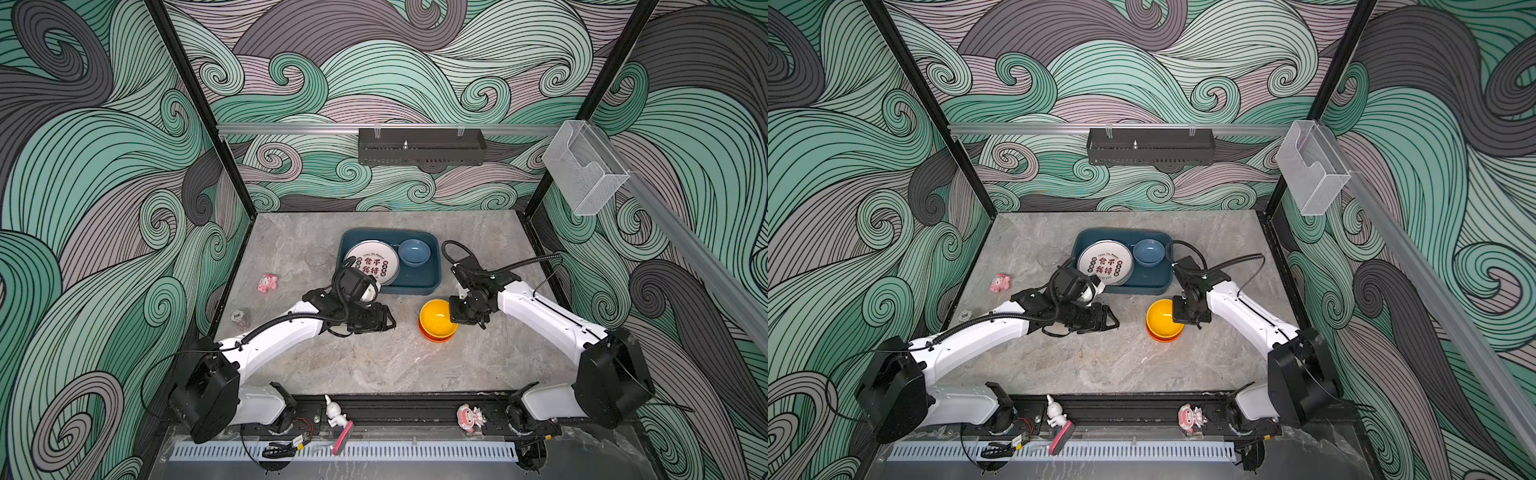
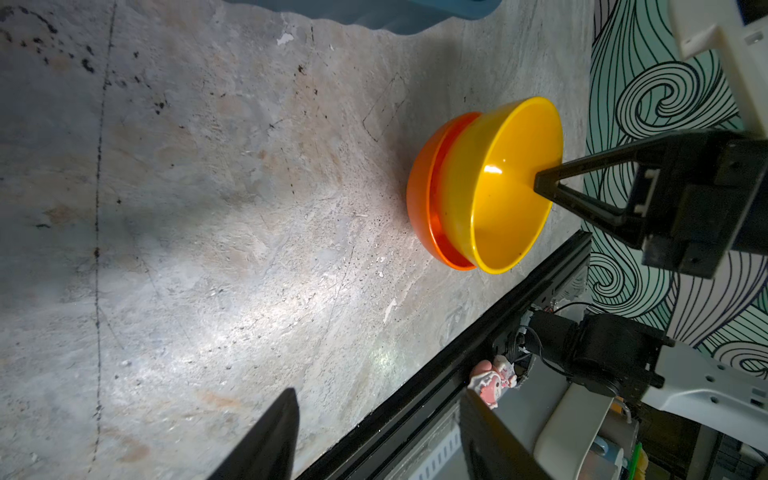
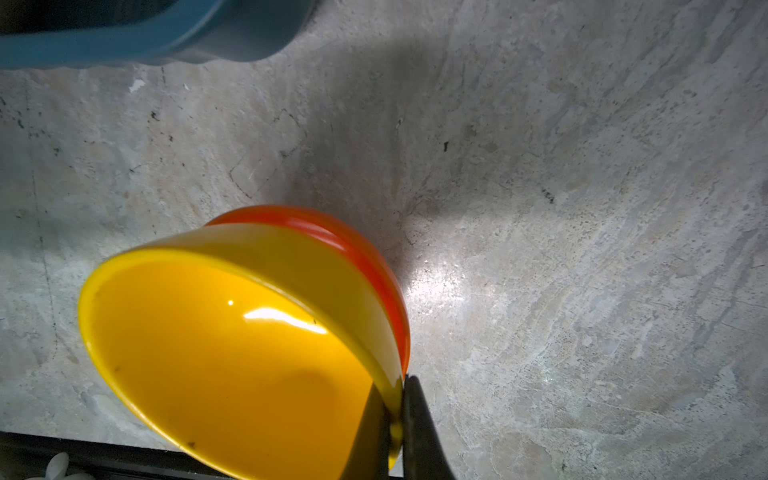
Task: Place the mixed dishes into the plastic bin
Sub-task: 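Lift the yellow bowl out of the orange bowl and carry it to the bin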
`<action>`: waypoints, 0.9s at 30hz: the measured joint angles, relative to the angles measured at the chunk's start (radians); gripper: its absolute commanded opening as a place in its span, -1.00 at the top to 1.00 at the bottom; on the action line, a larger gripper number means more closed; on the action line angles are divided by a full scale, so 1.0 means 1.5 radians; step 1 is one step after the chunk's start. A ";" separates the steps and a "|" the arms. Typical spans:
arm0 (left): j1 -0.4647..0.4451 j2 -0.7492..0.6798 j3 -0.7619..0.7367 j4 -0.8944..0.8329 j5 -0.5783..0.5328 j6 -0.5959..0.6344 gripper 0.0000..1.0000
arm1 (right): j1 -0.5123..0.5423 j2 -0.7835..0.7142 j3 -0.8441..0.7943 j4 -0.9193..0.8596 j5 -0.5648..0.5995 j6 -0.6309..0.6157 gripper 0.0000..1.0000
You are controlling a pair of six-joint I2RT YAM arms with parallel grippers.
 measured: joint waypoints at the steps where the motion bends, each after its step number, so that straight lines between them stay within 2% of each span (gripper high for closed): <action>1: 0.000 -0.005 -0.001 0.000 -0.001 -0.001 -0.28 | 0.000 -0.004 0.006 -0.005 0.000 -0.001 0.92; 8: 0.000 -0.044 -0.005 -0.003 -0.032 -0.005 -0.29 | 0.000 -0.019 0.041 -0.025 -0.004 -0.006 0.93; 17: 0.000 -0.120 -0.009 -0.021 -0.126 -0.024 -0.32 | -0.001 -0.012 0.119 -0.047 -0.007 -0.017 0.94; 27: 0.024 -0.218 -0.041 -0.043 -0.207 -0.039 -0.37 | -0.009 0.070 0.245 -0.048 -0.014 -0.023 0.94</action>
